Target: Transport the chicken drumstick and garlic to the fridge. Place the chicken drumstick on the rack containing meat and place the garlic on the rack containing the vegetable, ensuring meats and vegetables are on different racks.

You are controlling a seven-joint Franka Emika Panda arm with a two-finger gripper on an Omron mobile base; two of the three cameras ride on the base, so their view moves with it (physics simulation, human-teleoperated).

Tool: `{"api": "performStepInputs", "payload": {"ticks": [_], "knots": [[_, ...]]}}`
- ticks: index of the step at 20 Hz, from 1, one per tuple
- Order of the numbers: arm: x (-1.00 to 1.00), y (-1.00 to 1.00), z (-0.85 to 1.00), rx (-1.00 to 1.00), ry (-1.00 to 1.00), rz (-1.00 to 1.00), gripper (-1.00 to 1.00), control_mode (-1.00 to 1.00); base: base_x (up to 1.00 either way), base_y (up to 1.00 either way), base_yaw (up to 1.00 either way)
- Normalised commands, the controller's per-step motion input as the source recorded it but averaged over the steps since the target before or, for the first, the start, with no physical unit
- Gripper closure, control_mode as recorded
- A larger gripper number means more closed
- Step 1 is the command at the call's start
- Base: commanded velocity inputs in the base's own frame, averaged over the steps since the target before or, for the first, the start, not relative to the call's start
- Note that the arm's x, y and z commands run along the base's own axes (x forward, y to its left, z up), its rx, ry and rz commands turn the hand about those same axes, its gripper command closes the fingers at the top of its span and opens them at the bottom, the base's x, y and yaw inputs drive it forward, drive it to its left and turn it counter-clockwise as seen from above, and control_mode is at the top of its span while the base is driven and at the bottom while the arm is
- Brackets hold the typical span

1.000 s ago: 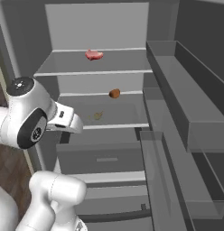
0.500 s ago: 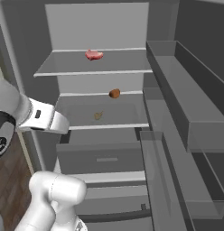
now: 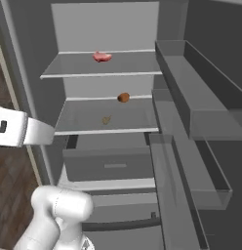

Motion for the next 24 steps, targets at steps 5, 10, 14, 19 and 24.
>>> {"api": "performStepInputs", "payload": {"ticks": [5,10,14,19,24], "knots": [[0.00,0.00,0.00,0.00,0.00,0.00,-1.00,1.00,-0.98,0.09,-0.01],[0.00,0.00,0.00,0.00,0.00,0.00,-1.00,1.00,-1.00,0.19,-0.02],[0.00,0.00,0.00,0.00,0.00,0.00,-1.00,1.00,-1.00,0.61,-0.03],[0.00,0.00,0.00,0.00,0.00,0.00,-1.00,1.00,-0.82,0.53,-0.31],[0.00,0.00,0.00,0.00,0.00,0.00,-1.00,1.00,-0.21,0.05,-0.82]]}}
